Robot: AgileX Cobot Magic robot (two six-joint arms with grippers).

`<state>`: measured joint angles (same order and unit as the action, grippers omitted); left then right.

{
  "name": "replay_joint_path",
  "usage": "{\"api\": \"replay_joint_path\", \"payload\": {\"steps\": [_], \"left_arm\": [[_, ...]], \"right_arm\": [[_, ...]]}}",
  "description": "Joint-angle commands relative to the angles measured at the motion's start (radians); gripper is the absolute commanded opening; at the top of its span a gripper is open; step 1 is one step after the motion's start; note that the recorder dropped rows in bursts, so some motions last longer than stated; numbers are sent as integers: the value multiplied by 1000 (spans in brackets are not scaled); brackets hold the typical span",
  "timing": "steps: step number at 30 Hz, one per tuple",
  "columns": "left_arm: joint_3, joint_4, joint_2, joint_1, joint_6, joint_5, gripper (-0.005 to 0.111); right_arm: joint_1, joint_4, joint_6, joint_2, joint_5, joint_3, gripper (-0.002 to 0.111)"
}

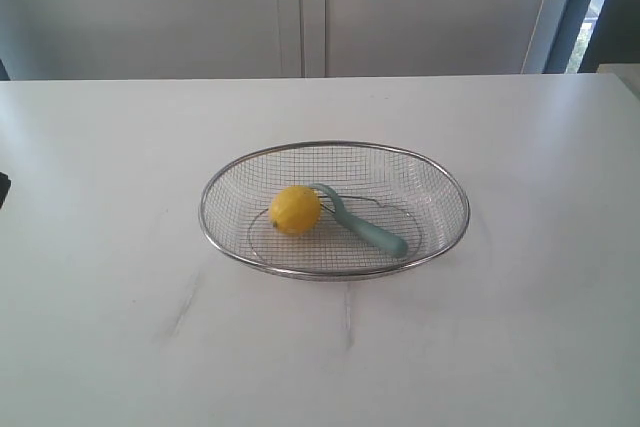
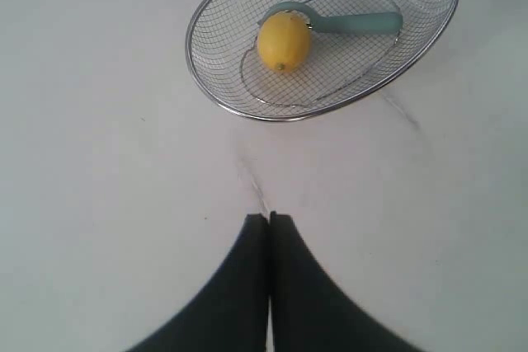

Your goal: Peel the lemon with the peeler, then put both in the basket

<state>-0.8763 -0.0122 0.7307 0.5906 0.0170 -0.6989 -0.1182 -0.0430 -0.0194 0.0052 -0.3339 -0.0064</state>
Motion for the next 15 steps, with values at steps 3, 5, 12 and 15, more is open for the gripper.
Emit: {"api": "replay_joint_path", "payload": {"steps": [3,5,12,15], "left_arm": [[5,5,-9,0,5,0,0],[5,5,-9,0,5,0,0],[5,5,-9,0,5,0,0],[5,5,-9,0,5,0,0]], "right_arm": [[7,12,-6,-5,14,6,0],[24,12,-12,-5,21,6,0],[30,10,-12,-5,21,6,0],[30,10,-12,-5,21,6,0]]}}
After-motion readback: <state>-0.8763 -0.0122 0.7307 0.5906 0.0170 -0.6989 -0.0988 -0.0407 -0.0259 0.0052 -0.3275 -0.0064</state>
